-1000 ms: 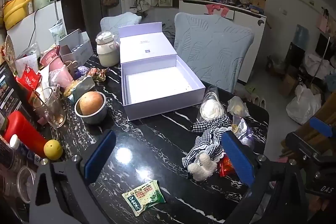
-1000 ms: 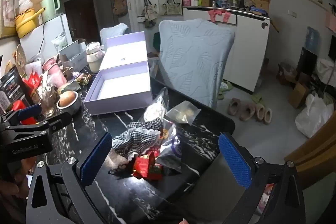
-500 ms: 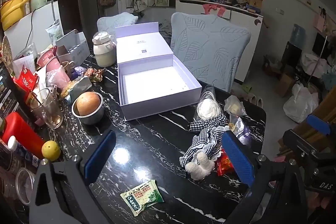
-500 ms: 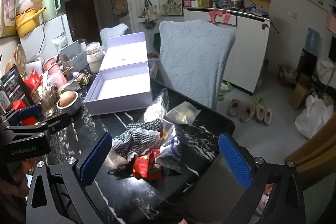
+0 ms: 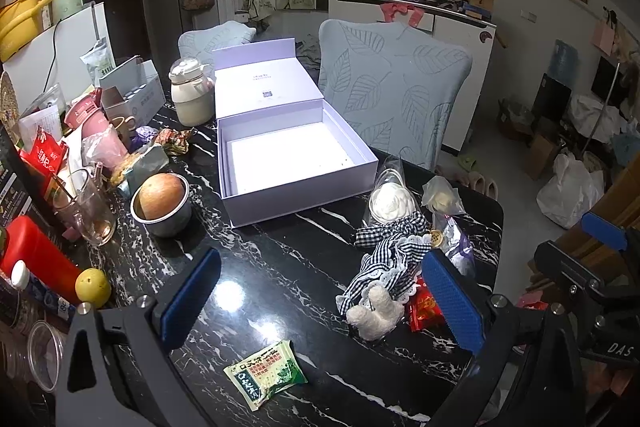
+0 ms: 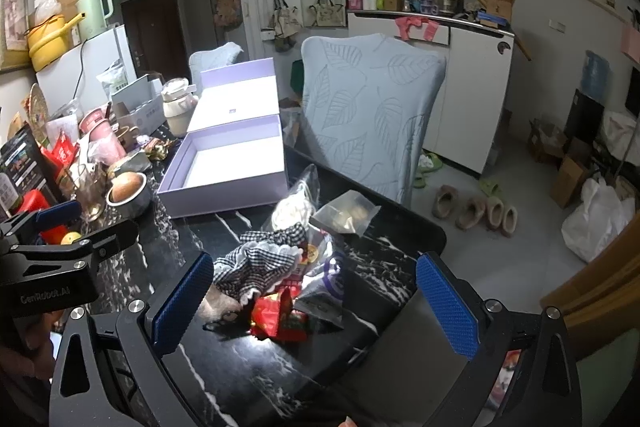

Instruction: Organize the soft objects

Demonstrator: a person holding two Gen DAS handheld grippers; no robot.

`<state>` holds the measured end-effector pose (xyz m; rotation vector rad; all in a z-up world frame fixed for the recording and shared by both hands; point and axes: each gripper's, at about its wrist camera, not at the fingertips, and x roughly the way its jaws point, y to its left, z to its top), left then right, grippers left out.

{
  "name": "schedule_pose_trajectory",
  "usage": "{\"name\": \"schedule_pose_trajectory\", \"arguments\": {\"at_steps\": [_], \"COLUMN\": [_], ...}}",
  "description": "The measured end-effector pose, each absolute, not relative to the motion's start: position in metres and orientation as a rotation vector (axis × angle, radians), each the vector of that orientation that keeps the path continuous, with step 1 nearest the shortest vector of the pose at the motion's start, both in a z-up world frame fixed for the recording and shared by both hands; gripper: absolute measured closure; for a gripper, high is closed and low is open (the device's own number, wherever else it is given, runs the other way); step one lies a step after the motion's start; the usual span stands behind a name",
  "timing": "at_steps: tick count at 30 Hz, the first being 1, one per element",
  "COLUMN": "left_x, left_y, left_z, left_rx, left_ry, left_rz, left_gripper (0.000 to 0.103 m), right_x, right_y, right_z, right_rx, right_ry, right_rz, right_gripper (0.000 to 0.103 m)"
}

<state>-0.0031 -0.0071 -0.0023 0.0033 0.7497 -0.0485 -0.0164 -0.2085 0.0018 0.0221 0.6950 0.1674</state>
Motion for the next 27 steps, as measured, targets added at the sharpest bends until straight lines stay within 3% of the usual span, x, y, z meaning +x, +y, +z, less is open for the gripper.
{"name": "schedule_pose_trajectory", "arguments": {"at_steps": [27], "left_x": [-0.0035], "left_y": [-0.0126], "left_z": [-0.0049], "left_rx": [0.010], "left_ry": [0.757], "left_rz": [-0.056], "left_gripper": [0.000], "right_x": [-0.0156], "right_y": [-0.2100], "right_z": [-0.0007], "right_rx": [0.019], "right_ry": [0.703], "right_rz": [0.167], "right_gripper": [0.000]}}
